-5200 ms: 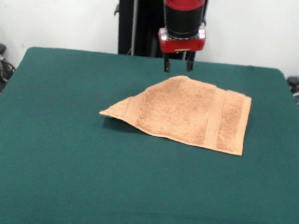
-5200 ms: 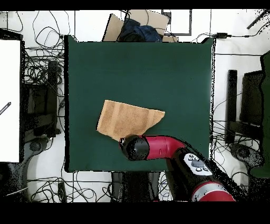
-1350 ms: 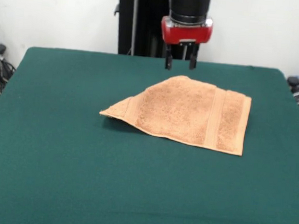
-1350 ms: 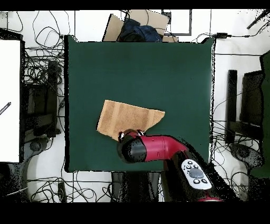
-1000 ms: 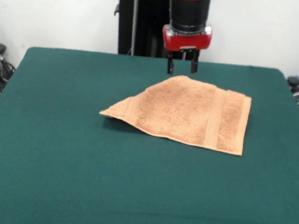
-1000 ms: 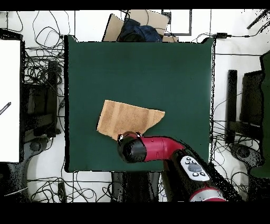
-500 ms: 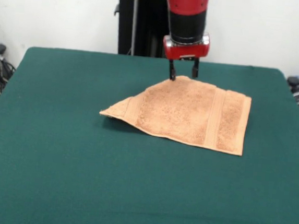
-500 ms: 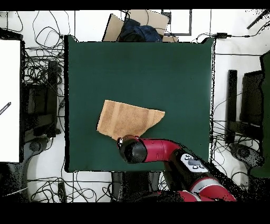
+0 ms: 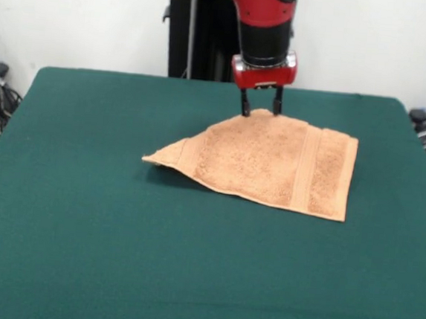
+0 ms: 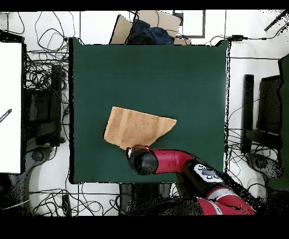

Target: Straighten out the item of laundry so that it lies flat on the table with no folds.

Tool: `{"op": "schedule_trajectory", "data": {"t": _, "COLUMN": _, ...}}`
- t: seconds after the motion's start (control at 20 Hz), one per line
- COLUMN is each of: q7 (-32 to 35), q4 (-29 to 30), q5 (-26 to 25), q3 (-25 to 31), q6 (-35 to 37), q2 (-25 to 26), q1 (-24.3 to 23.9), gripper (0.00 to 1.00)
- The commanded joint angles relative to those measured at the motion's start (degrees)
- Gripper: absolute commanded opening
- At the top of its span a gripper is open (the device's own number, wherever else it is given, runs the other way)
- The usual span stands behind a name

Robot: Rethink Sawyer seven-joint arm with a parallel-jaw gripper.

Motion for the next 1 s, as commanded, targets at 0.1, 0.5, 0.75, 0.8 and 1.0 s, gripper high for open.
{"op": "schedule_trajectory", "data": {"t": 0.1, "q7": 7.18, "q4": -3.38, "q5": -3.01, "q3": -2.94, "q6": -5.84, "q2": 2.99, "q1": 1.72, "gripper": 1.0}}
{"op": "schedule_trajectory", "data": {"t": 0.5, "q7": 6.72, "q4": -7.23, "q5": -2.39, "q3": -5.22, "q6": -8.34, "q2": 8.56, "q1": 3.58, "gripper": 1.0}}
{"op": "schedule_trajectory", "data": {"t": 0.75, "q7": 6.4, "q4": -7.58, "q5": -2.02, "q3": -4.94, "q6": -9.42, "q2": 10.07, "q1": 3.44, "gripper": 1.0}}
{"op": "schedule_trajectory", "data": {"t": 0.8, "q7": 6.32, "q4": -7.72, "q5": -2.06, "q3": -4.82, "q6": -9.7, "q2": 10.45, "q1": 3.37, "gripper": 1.0}}
{"op": "schedule_trajectory", "data": {"t": 1.0, "q7": 6.2, "q4": -8.02, "q5": -2.1, "q3": -4.55, "q6": -10.55, "q2": 11.59, "q1": 3.29, "gripper": 1.0}}
